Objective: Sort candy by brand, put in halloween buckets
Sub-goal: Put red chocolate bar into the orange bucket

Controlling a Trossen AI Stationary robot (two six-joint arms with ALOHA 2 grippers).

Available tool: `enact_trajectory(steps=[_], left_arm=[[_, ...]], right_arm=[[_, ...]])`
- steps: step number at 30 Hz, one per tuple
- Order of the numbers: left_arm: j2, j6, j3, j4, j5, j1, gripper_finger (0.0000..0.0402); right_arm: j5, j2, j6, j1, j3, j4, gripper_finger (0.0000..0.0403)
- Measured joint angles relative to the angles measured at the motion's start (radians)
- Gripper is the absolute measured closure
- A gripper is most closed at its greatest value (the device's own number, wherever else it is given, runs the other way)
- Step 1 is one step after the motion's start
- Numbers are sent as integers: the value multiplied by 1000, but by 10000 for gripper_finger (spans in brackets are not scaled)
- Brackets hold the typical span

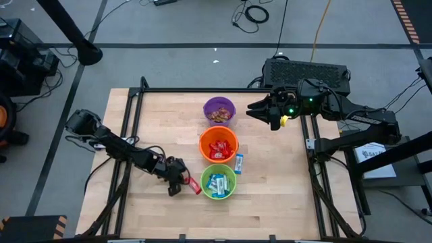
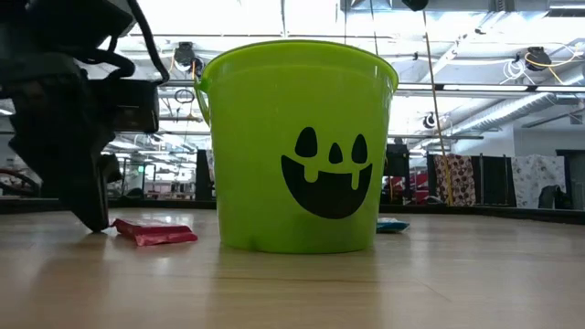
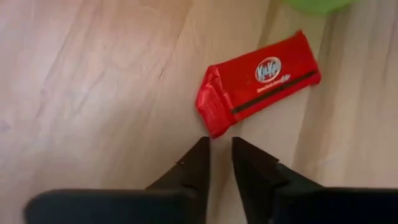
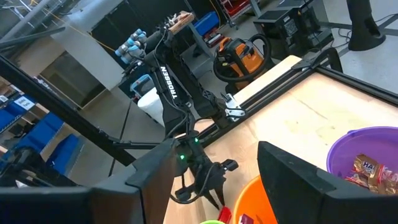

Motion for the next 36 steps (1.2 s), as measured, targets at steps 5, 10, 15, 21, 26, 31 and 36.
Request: enact_trajectory(steps=[5, 10, 15, 21, 26, 31, 36], left_arm=[[-23, -98, 12, 59, -33, -1, 276], [-29, -52, 83, 67, -169, -12, 255], [-30, 286, 114, 55, -167, -14, 253], [-30, 579, 113, -4, -94, 0, 250], [0, 786, 112, 25, 21, 15, 210], [76, 919, 112, 91, 16, 20, 154], [169, 977, 138, 120, 5, 25, 146]], right_arm=[[0, 0, -4, 0, 0, 0, 186], [0, 0, -12, 0, 0, 0, 186], [0, 0, -23, 0, 0, 0, 186], [0, 0, -25, 0, 0, 0, 186], [-1, 0, -19, 0, 0, 0, 186], [-24, 0, -1, 0, 0, 0, 186], [-24, 0, 4, 15, 0, -2, 186]])
